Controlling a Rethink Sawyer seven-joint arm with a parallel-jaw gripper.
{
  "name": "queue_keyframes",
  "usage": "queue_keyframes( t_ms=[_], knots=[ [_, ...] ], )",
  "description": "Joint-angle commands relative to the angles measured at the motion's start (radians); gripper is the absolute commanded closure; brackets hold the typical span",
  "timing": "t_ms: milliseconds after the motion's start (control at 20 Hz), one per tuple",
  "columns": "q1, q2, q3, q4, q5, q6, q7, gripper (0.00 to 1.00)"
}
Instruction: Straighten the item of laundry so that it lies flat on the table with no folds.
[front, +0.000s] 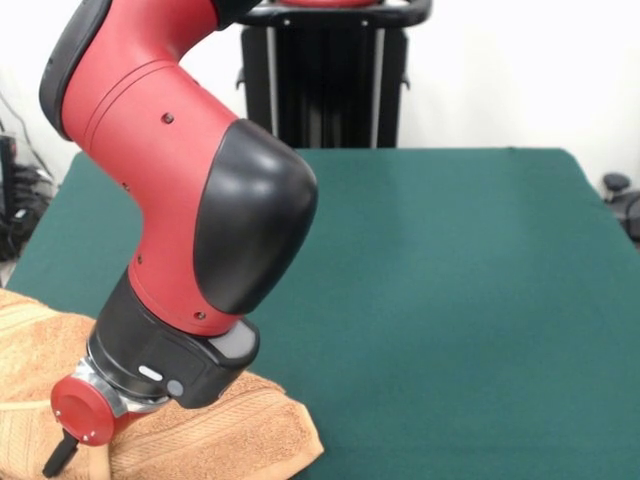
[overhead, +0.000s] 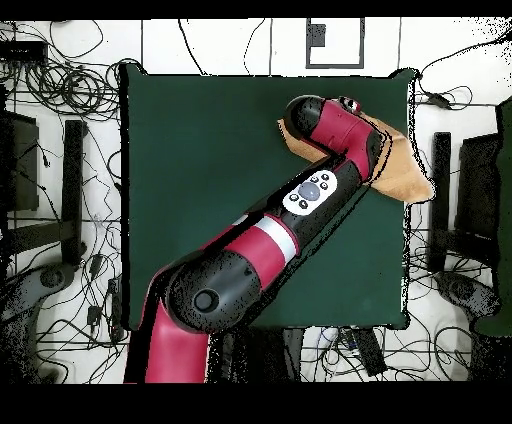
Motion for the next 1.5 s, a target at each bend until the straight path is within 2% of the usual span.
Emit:
queue_keyframes(
  t_ms=[50,400,1050,1500],
  knots=[
    [0.062,0.017,0.074,0.017,-0.003,0.086,0.243,0.0],
    [0.063,0.02,0.055,-0.01,0.005,0.119,0.269,0.0],
    [0.055,0.041,0.105,0.027,0.0,0.0,0.217,0.0],
    [0.055,0.084,0.057,0.005,0.011,-0.012,0.271,0.0]
  ],
)
